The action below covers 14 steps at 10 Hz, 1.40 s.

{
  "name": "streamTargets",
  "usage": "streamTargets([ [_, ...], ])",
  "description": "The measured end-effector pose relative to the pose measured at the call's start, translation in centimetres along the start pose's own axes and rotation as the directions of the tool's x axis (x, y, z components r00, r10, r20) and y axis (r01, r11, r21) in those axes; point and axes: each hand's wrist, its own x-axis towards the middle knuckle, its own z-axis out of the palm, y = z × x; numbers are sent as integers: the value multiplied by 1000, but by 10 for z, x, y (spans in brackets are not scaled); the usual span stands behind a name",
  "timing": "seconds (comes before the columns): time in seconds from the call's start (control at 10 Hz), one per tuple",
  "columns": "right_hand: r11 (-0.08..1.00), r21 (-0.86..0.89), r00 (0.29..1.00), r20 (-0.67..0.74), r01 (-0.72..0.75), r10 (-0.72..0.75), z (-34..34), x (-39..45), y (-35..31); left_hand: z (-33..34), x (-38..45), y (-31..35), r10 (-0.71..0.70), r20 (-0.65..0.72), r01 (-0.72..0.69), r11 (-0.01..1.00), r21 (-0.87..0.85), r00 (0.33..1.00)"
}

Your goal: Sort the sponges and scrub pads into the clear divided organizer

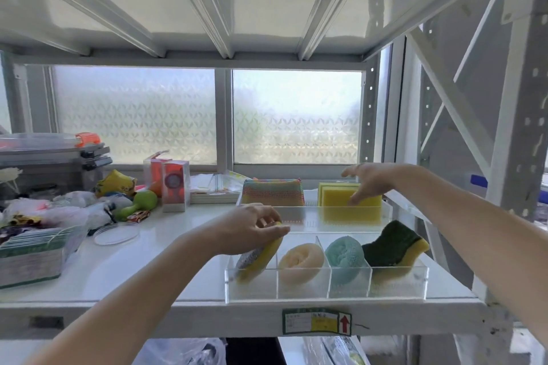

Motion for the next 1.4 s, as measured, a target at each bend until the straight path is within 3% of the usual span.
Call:
streamTargets([
  [0.7,1000,4,1000,6,27,-27,9,7,5,9,-4,-7,58,-101,-52,997,64,993],
  [0.8,996,63,997,-59,62,-58,3,4,0,-1,-5,-4,77,-238,-70,997,35,968],
  [0.9,971,140,969,-182,193,-167,-1,4,-21,-16,3,-9,30,-452,-47,999,-26,892],
  [1.0,949,139,946,-204,282,-251,2,11,-51,-22,14,-19,-82,-472,59,996,-64,878],
  [1.2,959,-103,953,-124,263,-275,22,27,-79,-13,22,-32,-185,-334,180,983,-45,924],
  [1.4,967,-18,961,-112,253,-253,25,30,-75,-9,25,-34,-179,-336,175,984,-43,925],
])
